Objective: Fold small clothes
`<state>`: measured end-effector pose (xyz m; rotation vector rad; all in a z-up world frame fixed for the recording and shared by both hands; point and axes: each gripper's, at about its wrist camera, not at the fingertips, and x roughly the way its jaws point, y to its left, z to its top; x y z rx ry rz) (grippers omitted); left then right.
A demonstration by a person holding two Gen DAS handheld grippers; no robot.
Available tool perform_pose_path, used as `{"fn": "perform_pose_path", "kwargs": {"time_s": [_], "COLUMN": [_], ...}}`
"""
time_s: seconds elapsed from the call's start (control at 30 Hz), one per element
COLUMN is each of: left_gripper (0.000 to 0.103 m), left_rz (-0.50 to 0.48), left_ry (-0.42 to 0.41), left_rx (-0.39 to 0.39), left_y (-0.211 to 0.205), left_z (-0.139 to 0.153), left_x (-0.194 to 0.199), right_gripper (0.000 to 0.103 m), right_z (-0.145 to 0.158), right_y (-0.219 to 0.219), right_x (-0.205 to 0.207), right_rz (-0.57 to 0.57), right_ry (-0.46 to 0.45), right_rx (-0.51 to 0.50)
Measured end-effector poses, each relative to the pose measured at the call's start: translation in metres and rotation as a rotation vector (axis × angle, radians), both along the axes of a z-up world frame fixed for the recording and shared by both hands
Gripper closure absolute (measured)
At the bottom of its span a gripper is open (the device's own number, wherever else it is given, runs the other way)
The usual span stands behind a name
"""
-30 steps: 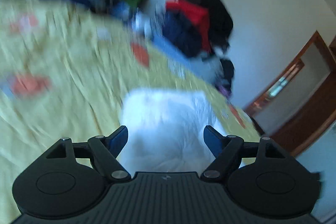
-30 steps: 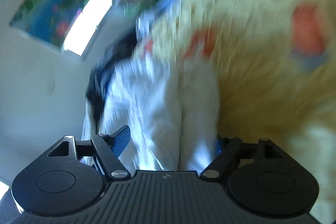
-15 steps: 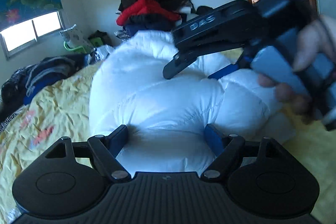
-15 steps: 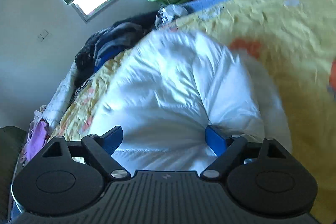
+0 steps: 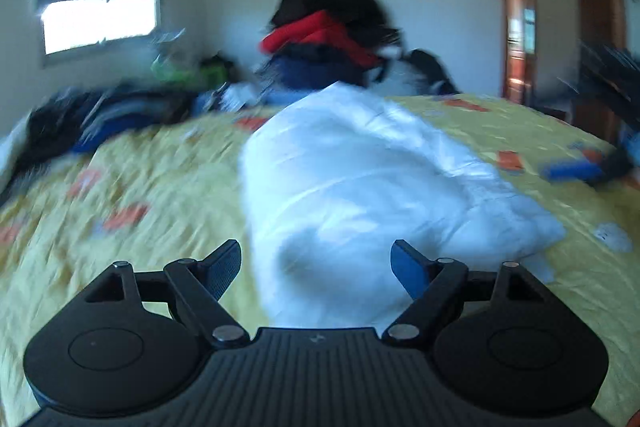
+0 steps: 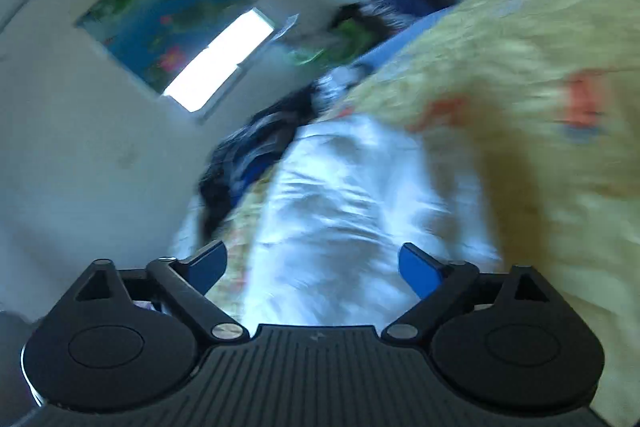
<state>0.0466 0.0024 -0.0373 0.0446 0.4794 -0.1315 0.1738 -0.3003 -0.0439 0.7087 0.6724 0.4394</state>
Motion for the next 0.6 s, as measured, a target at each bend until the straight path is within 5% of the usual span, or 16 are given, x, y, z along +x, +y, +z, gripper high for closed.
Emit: {"fn": "perform_pose_path", "kwargs": {"time_s": [0.17,0.3,0.5,0.57,0.6], "left_gripper": [0.021,0.019,0.019,0.036,0.041], "left_rz": [0.059,0.058,0.067,0.075,0.071], "left_ry": [0.192,0.296,0.522,0.522,0.506], "left_rx": [-0.26,-0.586,-0.832,-0.823,-0.802], "left_y": [0.03,0.066,0.078,0.075,0.074], "left_z": [-0.009,-0.014,-0.05,-0.046,-0.039], "left_x": [0.027,0.067,0.123,0.127,0.125], "right_gripper": [0.015,0.009,0.008,0.023,0.058], "right_z": [-0.039,-0.067,-0.077,-0.072,-0.067], "right_y": [-0.006,-0.01,0.007,0.019,0.027], "right_x": [-0.019,0.001,0.043,0.047,0.045], "right_rz": [0.003,0.031,0.092,0.111,0.146], "right_ry": [0.177,0.292,0.373,0.362,0.341], "right_rx": [-0.018,0.187,0.308,0.238,0.182]}}
